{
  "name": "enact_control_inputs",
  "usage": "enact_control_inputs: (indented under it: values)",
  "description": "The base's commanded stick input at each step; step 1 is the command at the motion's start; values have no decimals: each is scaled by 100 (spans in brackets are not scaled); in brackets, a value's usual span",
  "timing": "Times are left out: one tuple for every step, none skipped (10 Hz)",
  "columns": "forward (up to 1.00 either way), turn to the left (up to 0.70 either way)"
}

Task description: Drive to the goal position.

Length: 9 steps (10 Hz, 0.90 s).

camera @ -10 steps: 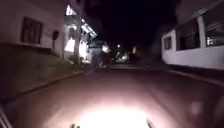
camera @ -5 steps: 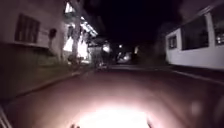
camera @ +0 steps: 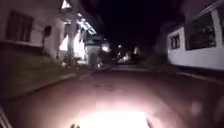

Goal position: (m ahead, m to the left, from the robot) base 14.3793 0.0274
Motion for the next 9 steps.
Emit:
enact_control_inputs:
  values:
    - [100, 0]
    - [100, 0]
    - [100, -20]
    - [100, -27]
    - [100, -27]
    - [100, -9]
    - [100, 0]
    - [100, -25]
    - [100, -27]
